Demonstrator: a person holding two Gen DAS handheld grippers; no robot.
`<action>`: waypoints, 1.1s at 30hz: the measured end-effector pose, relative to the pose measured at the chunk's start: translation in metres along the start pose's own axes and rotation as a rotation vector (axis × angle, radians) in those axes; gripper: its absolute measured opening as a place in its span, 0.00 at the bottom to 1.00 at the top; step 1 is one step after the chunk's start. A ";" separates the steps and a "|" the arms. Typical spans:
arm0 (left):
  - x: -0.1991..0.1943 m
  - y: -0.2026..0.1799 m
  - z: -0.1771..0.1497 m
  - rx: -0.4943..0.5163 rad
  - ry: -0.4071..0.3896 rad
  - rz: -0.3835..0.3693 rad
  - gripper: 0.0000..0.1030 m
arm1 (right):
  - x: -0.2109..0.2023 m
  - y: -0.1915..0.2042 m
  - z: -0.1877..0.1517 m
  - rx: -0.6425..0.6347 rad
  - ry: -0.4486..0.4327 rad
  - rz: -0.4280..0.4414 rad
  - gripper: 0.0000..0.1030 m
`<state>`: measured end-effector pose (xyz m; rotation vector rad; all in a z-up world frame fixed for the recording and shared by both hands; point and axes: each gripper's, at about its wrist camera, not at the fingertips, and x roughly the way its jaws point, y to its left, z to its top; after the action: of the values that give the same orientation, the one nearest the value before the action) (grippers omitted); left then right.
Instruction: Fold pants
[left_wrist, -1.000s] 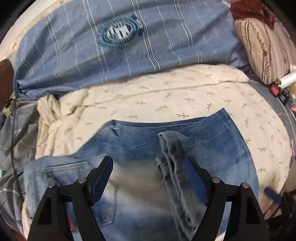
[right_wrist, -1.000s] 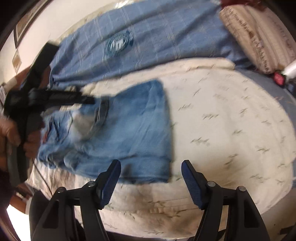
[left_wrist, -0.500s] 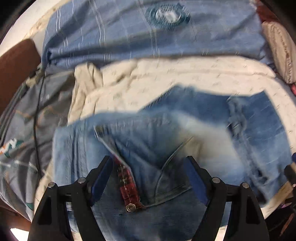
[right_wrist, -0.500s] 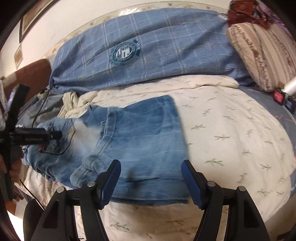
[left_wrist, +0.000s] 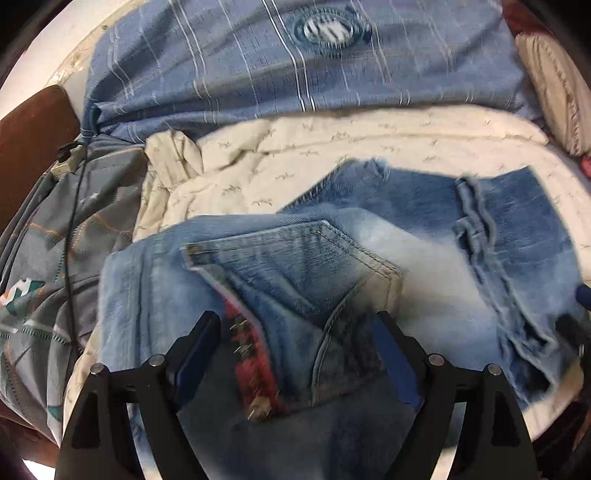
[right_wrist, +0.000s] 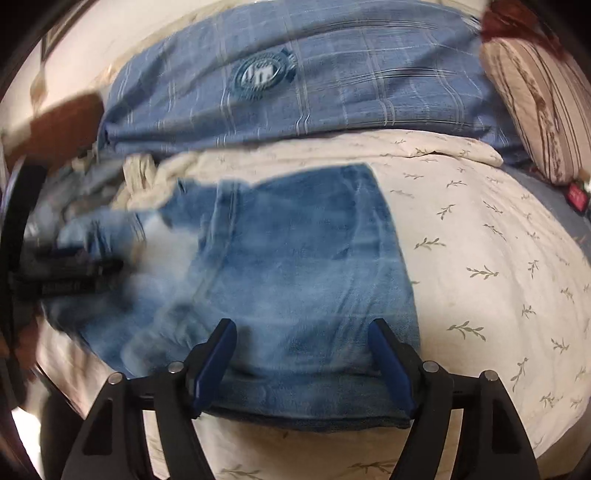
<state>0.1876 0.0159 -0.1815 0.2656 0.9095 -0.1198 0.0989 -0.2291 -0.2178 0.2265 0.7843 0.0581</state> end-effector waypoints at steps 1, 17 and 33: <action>-0.008 0.004 -0.002 -0.006 -0.021 -0.005 0.82 | -0.006 -0.004 0.003 0.028 -0.024 0.022 0.75; -0.049 0.122 -0.069 -0.353 -0.041 0.021 0.82 | -0.045 -0.022 0.017 0.168 -0.207 0.077 0.75; -0.026 0.172 -0.100 -0.654 0.024 -0.204 0.82 | 0.003 0.073 0.009 -0.050 -0.076 0.196 0.75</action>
<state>0.1322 0.2087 -0.1895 -0.4350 0.9509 -0.0025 0.1100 -0.1594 -0.1977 0.2560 0.6827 0.2527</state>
